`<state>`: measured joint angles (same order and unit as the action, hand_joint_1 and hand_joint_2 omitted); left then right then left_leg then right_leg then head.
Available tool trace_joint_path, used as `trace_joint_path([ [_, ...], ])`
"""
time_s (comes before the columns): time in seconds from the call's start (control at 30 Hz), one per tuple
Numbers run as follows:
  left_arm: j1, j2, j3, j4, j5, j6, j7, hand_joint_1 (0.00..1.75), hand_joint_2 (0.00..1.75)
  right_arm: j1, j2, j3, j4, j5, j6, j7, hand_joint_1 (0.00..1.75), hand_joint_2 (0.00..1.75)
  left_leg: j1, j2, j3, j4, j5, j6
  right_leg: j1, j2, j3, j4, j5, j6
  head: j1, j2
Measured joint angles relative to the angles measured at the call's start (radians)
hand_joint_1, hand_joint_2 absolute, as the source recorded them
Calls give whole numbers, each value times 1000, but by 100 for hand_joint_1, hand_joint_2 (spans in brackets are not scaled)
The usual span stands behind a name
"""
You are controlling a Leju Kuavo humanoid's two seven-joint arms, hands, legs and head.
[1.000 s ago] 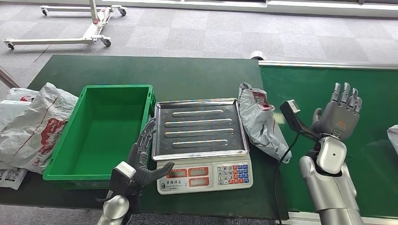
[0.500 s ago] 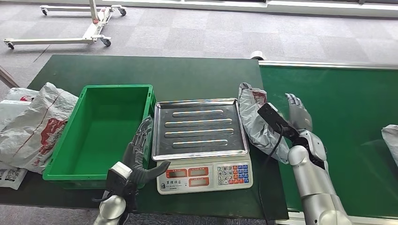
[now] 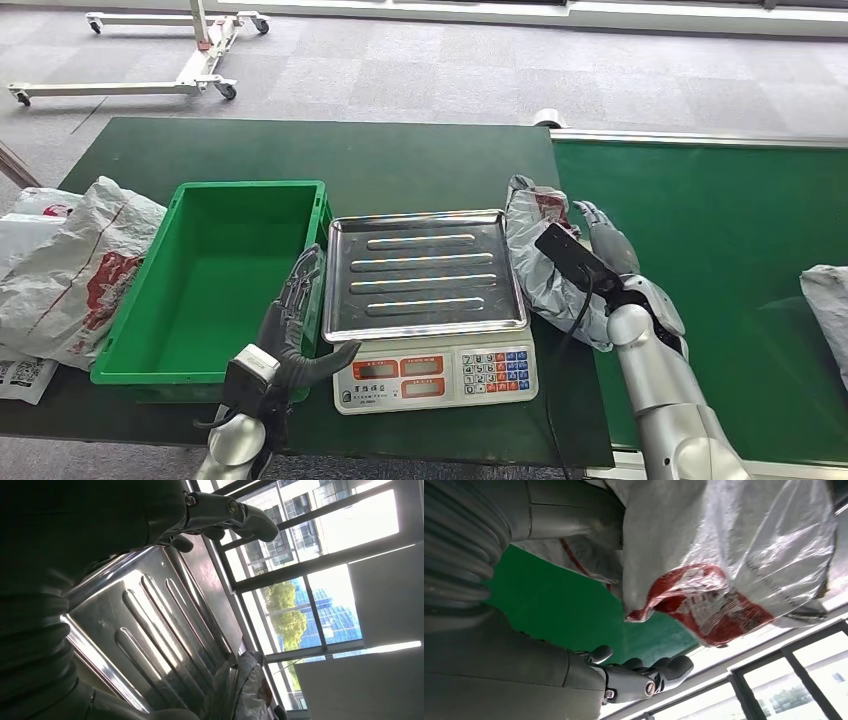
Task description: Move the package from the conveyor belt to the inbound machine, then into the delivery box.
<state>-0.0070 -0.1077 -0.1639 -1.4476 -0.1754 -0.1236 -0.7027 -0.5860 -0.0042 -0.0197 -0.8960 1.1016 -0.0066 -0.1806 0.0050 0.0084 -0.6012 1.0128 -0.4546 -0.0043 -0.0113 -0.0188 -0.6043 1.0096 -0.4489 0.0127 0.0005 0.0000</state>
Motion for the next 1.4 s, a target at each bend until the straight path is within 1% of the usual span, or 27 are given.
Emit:
trace_joint_path([
  [0.23,1,-2,19,-21,-26,-22,0,0,175,-35,2,26,52,-42,20,-29,0,175,0,0,0,0,0,0,0,0,0,0,0,0,0,0],
  [0.3,3,-3,25,-26,-30,-24,0,0,175,-40,1,36,63,-63,48,-65,0,175,0,0,0,0,0,0,0,0,0,0,0,0,0,0],
  [0.43,4,-3,32,-34,-34,-28,0,0,175,-52,-4,84,96,-93,141,-174,0,175,0,0,0,0,0,0,0,0,0,0,0,0,0,0],
  [0.53,5,-3,37,-34,-33,-29,0,0,175,-61,-12,121,124,-93,173,-211,0,175,0,0,0,0,0,0,0,0,0,0,0,0,0,0],
  [0.7,4,-3,39,-34,-33,-31,0,0,175,-75,-26,165,160,-65,195,-229,0,175,0,1,1,0,0,0,0,1,0,0,0,0,0,0],
  [0.83,2,-3,40,-34,-32,-29,0,0,175,-106,-37,217,205,-42,214,-255,0,175,0,2,2,0,0,0,0,2,1,0,0,0,0,0],
  [0.97,3,-3,40,-34,-32,-22,0,0,175,-135,-43,262,243,-38,214,-263,0,175,0,4,4,0,0,0,0,4,2,0,0,0,0,0],
  [1.17,3,-3,40,-34,-32,-21,0,0,175,-153,-45,290,268,-37,214,-263,0,175,0,4,6,0,0,0,0,4,3,0,0,0,0,0],
  [1.4,3,-3,40,-34,-32,-21,0,0,175,-160,-48,300,280,-37,214,-261,0,175,0,4,7,0,0,0,0,4,4,0,0,0,0,0],
])
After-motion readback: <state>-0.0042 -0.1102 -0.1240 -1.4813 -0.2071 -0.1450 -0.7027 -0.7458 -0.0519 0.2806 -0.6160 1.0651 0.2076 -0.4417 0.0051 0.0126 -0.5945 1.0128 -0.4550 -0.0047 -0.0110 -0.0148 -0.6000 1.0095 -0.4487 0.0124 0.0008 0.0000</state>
